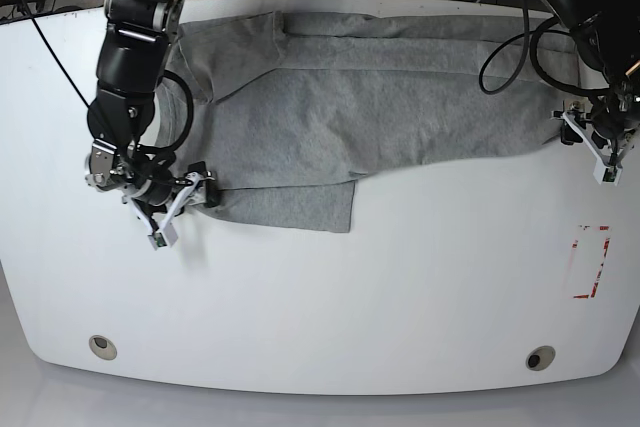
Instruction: Fold the T-shirt properly
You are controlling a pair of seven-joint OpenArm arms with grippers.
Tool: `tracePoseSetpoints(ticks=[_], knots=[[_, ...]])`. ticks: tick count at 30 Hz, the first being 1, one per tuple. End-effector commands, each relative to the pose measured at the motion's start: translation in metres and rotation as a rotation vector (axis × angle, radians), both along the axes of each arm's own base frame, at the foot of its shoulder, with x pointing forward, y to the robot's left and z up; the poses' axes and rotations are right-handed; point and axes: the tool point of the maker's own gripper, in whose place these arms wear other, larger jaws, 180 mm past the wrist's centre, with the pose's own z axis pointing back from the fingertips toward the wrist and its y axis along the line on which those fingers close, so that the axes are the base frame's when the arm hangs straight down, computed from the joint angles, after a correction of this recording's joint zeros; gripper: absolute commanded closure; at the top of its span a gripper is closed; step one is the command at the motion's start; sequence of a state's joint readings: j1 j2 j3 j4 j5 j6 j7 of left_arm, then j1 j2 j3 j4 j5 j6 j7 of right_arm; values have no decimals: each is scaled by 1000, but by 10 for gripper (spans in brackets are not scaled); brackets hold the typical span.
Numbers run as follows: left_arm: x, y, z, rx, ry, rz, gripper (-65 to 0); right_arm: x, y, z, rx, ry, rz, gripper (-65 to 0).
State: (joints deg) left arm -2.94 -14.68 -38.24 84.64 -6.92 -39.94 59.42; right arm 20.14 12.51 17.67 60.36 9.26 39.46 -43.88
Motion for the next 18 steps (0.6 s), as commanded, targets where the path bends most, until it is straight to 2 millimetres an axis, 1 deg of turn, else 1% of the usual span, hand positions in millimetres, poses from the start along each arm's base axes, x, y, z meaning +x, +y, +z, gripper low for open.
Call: tracePoseSetpoints(ticks=[1, 5, 7, 8, 10, 13, 15, 16, 17, 18], knots=[[5, 8, 13, 25, -35, -4, -332, 11, 13, 11, 22, -33, 18, -430], [5, 8, 12, 25, -34, -2, -338, 12, 27, 11, 46, -35, 30, -428], [6, 7, 12, 24, -35, -7, -339, 13, 28, 12, 48, -40, 30, -426], [6, 6, 12, 22, -36, -10, -343, 14, 34, 12, 58, -41, 35, -419], [7, 5, 13, 21, -38, -12, -376, 17, 41, 14, 64, -47, 45, -366], [8, 5, 13, 19, -41, -11, -451, 16, 52, 13, 49, -42, 86, -190], [12, 4, 16, 18, -51, -12, -479, 16, 58, 12, 40, -38, 112, -92], [16, 1, 17, 8, -61, -12, -490, 15, 63, 11, 37, -36, 128, -24], [17, -2, 16, 1, -64, -13, -494, 15, 65, 11, 33, -34, 138, 0], [18, -3, 16, -2, -66, -13, -496, 14, 66, 10, 31, -33, 143, 0]])
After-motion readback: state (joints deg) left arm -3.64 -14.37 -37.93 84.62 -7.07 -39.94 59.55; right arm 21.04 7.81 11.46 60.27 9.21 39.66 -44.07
